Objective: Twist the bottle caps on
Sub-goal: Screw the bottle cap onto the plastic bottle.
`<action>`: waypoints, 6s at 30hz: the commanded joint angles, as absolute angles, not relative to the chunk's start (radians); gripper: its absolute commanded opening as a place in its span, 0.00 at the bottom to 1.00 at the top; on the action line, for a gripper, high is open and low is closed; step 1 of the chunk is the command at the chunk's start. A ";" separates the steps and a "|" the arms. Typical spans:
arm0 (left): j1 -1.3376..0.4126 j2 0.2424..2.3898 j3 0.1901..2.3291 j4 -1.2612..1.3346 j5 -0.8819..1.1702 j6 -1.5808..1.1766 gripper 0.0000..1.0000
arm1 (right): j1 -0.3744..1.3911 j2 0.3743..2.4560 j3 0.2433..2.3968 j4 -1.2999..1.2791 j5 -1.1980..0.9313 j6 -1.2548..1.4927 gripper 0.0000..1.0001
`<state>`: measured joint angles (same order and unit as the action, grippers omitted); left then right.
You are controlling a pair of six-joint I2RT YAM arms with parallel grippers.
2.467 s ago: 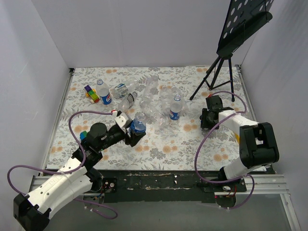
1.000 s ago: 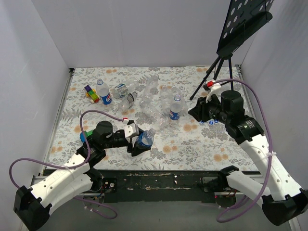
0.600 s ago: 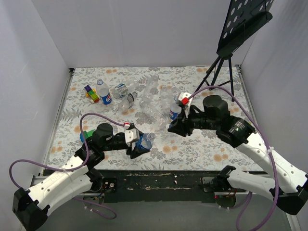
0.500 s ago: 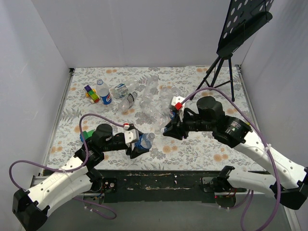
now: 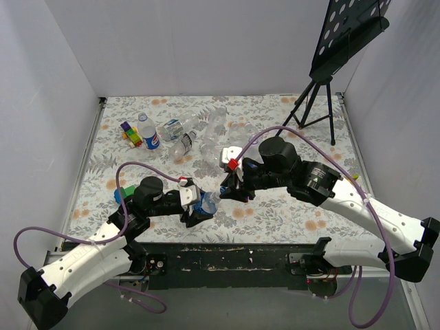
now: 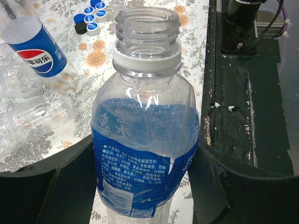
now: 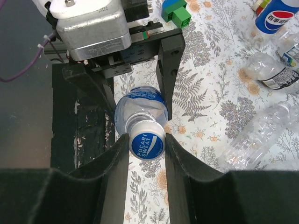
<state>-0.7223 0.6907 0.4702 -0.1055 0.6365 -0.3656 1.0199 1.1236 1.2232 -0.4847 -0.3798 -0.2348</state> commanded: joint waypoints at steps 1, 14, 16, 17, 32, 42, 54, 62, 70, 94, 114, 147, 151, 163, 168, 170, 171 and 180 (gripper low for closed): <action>-0.726 0.696 0.472 -0.109 0.660 -0.353 0.00 | 1.037 1.150 1.299 -0.518 -0.391 -0.296 0.13; -0.726 0.706 0.491 -0.129 0.680 -0.347 0.00 | 1.060 1.210 1.341 -0.626 -0.437 -0.351 0.13; -0.726 0.707 0.503 -0.141 0.689 -0.334 0.00 | 1.065 1.221 1.350 -0.637 -0.437 -0.360 0.13; -0.727 0.709 0.508 -0.149 0.692 -0.327 0.00 | 1.066 1.221 1.348 -0.635 -0.434 -0.367 0.13; -0.727 0.880 0.744 -0.302 0.753 -0.166 0.00 | 1.068 1.247 1.347 -0.692 -0.446 -0.428 0.13; -0.727 0.809 0.605 -0.114 0.655 -0.236 0.00 | 1.068 1.270 1.335 -0.684 -0.289 -0.286 0.09; -0.726 0.726 0.450 0.192 0.436 -0.357 0.00 | 1.068 1.373 1.443 -0.791 0.117 0.360 0.04; -0.726 0.733 0.443 0.204 0.439 -0.367 0.00 | 1.069 1.332 1.442 -0.730 0.163 0.442 0.12; -0.726 0.775 0.465 0.169 0.436 -0.414 0.00 | 1.068 1.224 1.471 -0.667 0.161 0.333 0.61; -0.726 0.856 0.526 0.095 0.699 -0.483 0.00 | 0.899 1.078 1.301 -0.546 -0.538 -0.408 0.77; -0.727 0.868 0.520 0.133 0.767 -0.506 0.00 | 0.770 1.081 1.146 -0.391 -0.893 -0.529 0.67; -0.726 0.876 0.502 0.189 0.746 -0.532 0.00 | 0.770 1.134 1.120 -0.350 -0.878 -0.418 0.20; -0.727 0.870 0.497 0.196 0.654 -0.537 0.00 | 0.788 1.121 1.114 -0.333 -0.668 -0.231 0.13; -0.729 0.861 0.491 0.190 0.434 -0.531 0.00 | 1.024 1.181 1.229 -0.563 0.107 0.370 0.13; -0.729 0.861 0.495 0.175 0.439 -0.529 0.00 | 1.034 1.141 1.266 -0.519 0.060 0.313 0.41; -0.727 0.862 0.502 0.155 0.455 -0.525 0.00 | 1.034 1.109 1.264 -0.491 0.028 0.243 0.58; -0.729 0.868 0.509 0.143 0.465 -0.523 0.00 | 1.034 1.094 1.262 -0.482 0.014 0.191 0.64; -0.727 0.905 0.531 0.118 0.744 -0.517 0.00 | 0.948 1.032 1.269 -0.500 -0.289 -0.222 0.75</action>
<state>-0.7284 0.8959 0.4889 0.1196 0.5762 -0.5320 0.9894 1.0531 1.2339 -0.5068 -0.0959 0.0097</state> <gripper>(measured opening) 0.629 0.754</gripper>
